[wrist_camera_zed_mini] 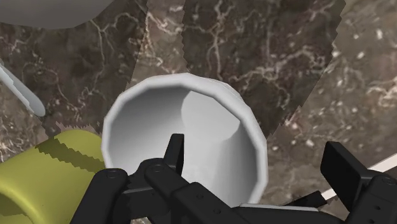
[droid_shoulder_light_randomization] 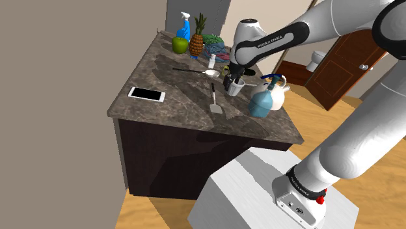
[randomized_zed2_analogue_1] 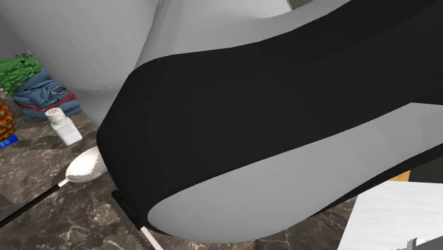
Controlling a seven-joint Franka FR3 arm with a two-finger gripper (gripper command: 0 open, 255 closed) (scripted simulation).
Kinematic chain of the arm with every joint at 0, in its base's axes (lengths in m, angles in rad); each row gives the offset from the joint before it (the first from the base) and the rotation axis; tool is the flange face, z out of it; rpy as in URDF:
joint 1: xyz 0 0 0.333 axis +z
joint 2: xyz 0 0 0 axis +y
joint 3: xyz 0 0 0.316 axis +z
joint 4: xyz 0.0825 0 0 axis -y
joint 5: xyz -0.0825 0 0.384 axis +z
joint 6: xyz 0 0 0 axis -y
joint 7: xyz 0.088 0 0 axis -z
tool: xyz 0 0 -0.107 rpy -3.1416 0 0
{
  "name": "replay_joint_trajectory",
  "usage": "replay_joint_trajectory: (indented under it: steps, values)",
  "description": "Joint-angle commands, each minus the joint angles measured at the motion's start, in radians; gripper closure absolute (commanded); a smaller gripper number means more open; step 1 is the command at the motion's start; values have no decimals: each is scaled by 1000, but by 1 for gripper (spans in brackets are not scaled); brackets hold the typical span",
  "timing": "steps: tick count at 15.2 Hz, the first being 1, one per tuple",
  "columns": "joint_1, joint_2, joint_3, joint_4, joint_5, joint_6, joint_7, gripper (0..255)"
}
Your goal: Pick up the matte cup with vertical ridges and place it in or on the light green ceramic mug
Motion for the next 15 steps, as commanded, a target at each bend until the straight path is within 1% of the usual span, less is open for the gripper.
replay_joint_trajectory:
  steps: [1,2,11,15]
  values:
    - [0,0,0,0,0,0,0,0]
    - [0,0,0,0,0,0,0,255]
    - [0,0,0,0,0,0,0,255]
    - [1,-31,2,20,9,-50,-13,255]
